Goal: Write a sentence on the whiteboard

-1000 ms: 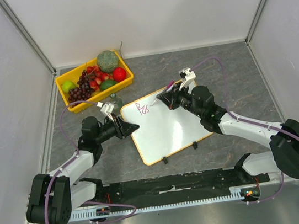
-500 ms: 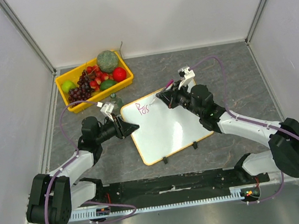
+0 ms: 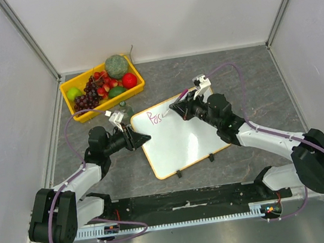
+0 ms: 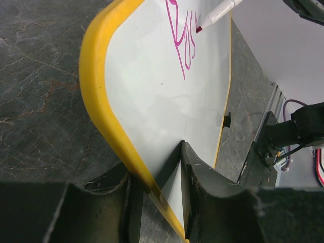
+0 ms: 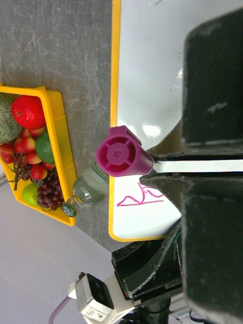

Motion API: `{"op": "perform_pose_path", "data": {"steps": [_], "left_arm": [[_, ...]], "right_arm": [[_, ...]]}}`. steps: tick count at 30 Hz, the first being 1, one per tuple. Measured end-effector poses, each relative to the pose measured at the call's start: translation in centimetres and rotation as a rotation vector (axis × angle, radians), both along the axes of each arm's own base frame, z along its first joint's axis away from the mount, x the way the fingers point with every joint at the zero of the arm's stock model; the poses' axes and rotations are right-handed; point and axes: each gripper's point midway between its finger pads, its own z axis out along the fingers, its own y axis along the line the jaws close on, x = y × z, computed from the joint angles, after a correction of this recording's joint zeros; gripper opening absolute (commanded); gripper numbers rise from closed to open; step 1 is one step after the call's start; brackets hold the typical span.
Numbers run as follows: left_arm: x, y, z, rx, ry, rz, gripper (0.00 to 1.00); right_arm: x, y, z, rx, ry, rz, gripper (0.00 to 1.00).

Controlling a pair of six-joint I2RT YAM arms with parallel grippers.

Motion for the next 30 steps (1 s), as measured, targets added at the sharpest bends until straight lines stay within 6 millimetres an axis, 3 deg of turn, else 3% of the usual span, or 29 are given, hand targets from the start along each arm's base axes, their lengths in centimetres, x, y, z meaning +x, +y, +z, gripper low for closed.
{"op": "perform_pose_path", "data": {"steps": [15,25,30], "left_arm": [[0.0,0.0,0.0,-0.001,-0.001,-0.001,0.02],[0.0,0.0,0.0,-0.001,-0.001,-0.001,0.02],[0.0,0.0,0.0,-0.001,-0.001,-0.001,0.02]], "right_arm": [[-1.2,-0.2,-0.4,-0.005,0.016,0.028,0.0],[-0.2,0.4,5.2,0.066,-0.06,0.022,0.0],[0.9,0.9,5.0,0.051,-0.062,0.006,0.0]]}}
